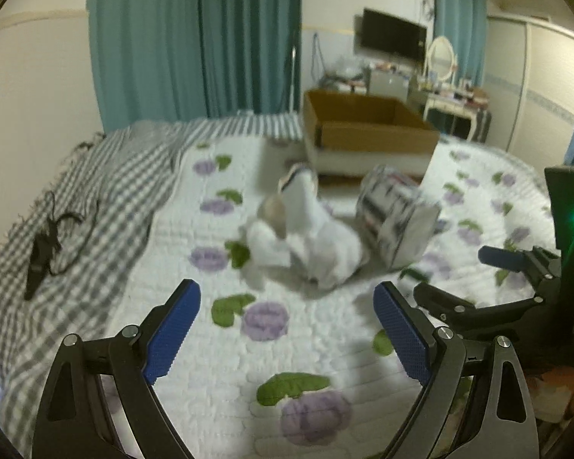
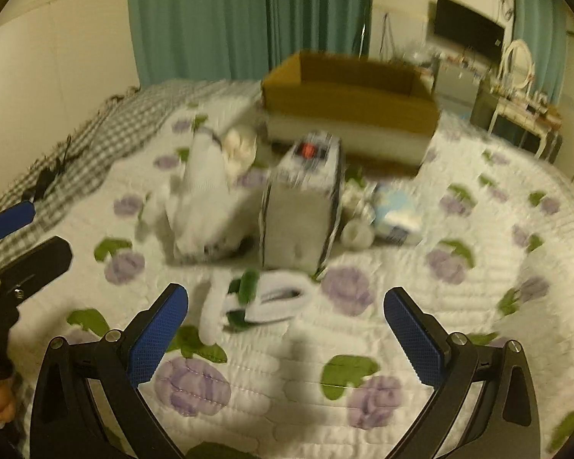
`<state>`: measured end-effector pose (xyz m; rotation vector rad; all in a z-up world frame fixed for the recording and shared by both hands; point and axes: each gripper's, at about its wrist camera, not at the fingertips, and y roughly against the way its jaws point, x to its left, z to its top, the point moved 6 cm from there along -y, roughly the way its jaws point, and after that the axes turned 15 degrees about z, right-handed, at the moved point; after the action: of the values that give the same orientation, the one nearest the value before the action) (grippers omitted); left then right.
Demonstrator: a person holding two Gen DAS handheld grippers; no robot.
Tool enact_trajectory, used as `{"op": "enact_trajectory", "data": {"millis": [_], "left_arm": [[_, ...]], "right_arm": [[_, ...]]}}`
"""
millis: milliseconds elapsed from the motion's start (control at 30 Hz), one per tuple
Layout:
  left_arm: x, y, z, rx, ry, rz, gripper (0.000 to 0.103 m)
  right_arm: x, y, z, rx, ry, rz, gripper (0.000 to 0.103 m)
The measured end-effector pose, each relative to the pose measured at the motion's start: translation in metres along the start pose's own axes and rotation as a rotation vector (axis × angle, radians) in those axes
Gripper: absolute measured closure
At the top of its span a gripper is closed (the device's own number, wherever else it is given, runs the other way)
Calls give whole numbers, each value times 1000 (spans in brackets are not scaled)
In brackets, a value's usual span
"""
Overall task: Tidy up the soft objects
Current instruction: 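Grasp the white fuzzy pipe-cleaner toy with the right gripper, then grasp the white knit glove with the left gripper while the right gripper holds the toy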
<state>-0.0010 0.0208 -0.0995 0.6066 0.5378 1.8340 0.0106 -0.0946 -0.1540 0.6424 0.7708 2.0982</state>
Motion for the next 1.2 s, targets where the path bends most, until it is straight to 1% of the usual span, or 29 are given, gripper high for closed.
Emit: {"op": "enact_trajectory", "data": {"millis": [167,233,267,300,333,367,433,567,667,733,800,833,867,1000,1067,1167,1200], "left_arm": [[4,-19,-8,50,9,6,10],[4,-24,-8,64,15,-1,10],[3,-25,-8,68,14,-3,10],[3,-26,-8,72,11,-5,10],[1,-26,-7,75,6,-7,10],[0,-27,-6,76,1,-11,10],[-6,-26,-4,79,-9,-28,10],[-23,-27,0,102,-30,-59,11],[-38,-38,3,140,-44,-10,12],[-48,-48,5,165,-25,-45,12],[-57,-60,9,198,-2,-73,21],[-62,-65,10,210,2,-79,31],[-66,-71,11,222,4,-79,36],[-77,-93,17,253,33,-84,36],[-79,-100,23,238,44,-73,36],[-82,-107,26,220,32,-67,37],[-82,-108,25,221,25,-65,39]], "right_arm": [[-2,-32,-8,57,-22,39,0],[-4,-41,-8,70,-33,51,3],[-5,-46,-8,76,-42,58,10],[-6,-48,-7,82,-49,64,24],[-7,-51,-6,89,-56,79,32],[-7,-52,-6,93,-60,90,37],[-7,-50,-5,95,-68,102,37],[-15,-26,4,36,-83,88,38],[-33,-3,15,-22,-116,48,38],[-46,7,18,-51,-141,19,38],[-59,11,18,-63,-169,-4,38],[-64,11,17,-63,-185,-11,38],[-67,12,16,-63,-190,-13,38],[-69,8,15,-55,-189,-23,37],[-69,5,15,-50,-182,-24,37],[-69,2,14,-40,-176,-28,37],[-69,2,13,-38,-175,-27,37]]}}
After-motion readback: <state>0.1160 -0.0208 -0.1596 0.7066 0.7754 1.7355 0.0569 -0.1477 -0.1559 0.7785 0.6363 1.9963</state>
